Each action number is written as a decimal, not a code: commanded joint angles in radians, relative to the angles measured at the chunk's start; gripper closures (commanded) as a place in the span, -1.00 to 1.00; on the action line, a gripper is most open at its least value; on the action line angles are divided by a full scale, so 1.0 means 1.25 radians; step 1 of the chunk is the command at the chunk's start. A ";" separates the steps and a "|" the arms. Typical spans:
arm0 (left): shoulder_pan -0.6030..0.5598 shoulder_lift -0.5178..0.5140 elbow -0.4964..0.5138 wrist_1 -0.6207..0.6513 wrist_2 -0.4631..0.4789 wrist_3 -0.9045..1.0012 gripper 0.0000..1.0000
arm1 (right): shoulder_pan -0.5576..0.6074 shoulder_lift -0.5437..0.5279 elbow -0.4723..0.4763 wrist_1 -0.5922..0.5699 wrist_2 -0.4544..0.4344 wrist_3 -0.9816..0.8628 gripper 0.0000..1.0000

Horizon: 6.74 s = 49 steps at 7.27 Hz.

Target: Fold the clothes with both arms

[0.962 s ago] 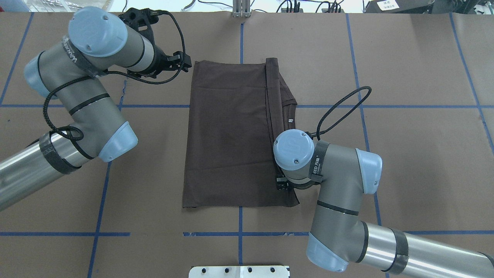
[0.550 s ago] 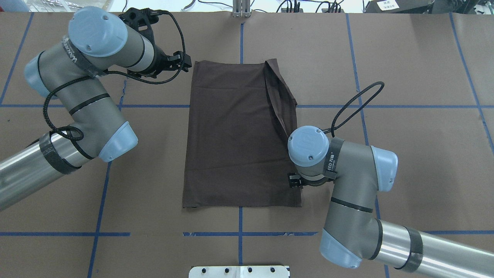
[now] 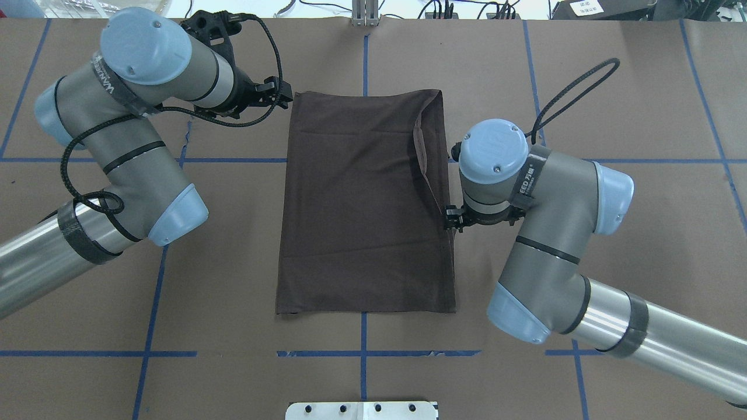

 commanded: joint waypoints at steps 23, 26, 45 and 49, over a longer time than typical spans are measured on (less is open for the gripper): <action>0.421 0.206 -0.203 0.048 0.183 -0.668 -0.86 | 0.114 -0.041 0.051 0.215 0.251 0.146 -1.00; 0.406 0.205 -0.171 0.047 0.185 -0.662 -0.81 | 0.112 -0.038 0.050 0.215 0.251 0.146 -1.00; 0.412 0.196 -0.213 0.036 0.177 -0.497 1.00 | -0.174 -0.088 0.094 0.213 -0.098 0.752 -1.00; 0.413 0.196 -0.215 0.036 0.177 -0.498 1.00 | -0.226 -0.134 0.091 0.213 -0.122 0.754 -1.00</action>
